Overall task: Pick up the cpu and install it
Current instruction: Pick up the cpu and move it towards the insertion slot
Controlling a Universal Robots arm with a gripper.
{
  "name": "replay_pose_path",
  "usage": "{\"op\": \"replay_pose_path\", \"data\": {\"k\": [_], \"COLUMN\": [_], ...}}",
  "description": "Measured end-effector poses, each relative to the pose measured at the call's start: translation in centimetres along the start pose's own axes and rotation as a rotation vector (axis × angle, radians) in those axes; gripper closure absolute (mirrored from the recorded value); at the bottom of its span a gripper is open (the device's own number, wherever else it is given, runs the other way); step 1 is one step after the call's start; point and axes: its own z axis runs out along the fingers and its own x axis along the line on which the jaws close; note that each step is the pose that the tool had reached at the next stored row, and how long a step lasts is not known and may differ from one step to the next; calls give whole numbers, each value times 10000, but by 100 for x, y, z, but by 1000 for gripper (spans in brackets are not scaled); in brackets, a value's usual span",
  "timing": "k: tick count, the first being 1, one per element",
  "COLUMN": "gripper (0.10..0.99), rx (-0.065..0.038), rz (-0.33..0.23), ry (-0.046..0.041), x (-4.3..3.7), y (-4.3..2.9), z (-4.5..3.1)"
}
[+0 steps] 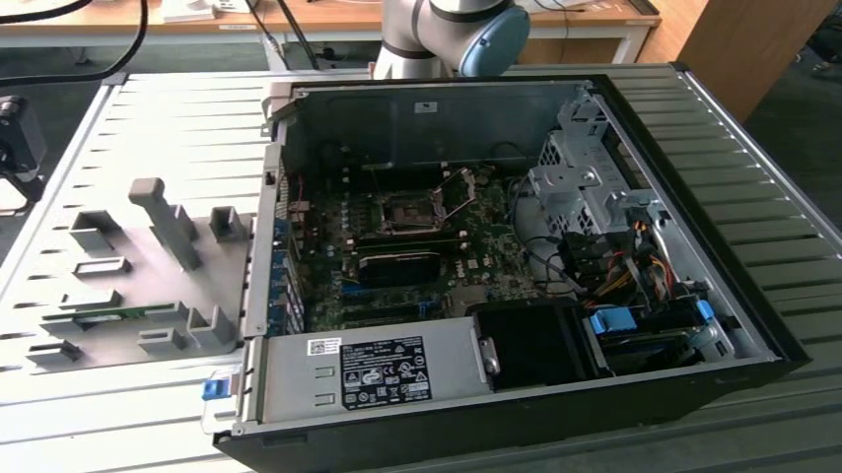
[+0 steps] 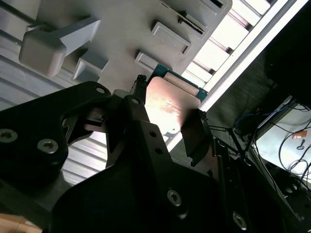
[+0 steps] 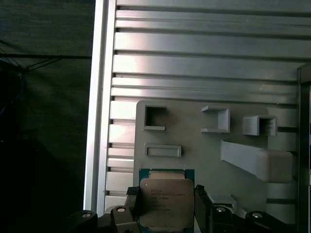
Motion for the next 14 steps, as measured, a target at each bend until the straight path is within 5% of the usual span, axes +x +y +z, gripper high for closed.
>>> {"op": "replay_pose_path", "data": {"k": [14], "gripper": [545], "rx": [0], "rz": [0], "ry": [1], "x": [1], "y": [6], "z": [-110]}}
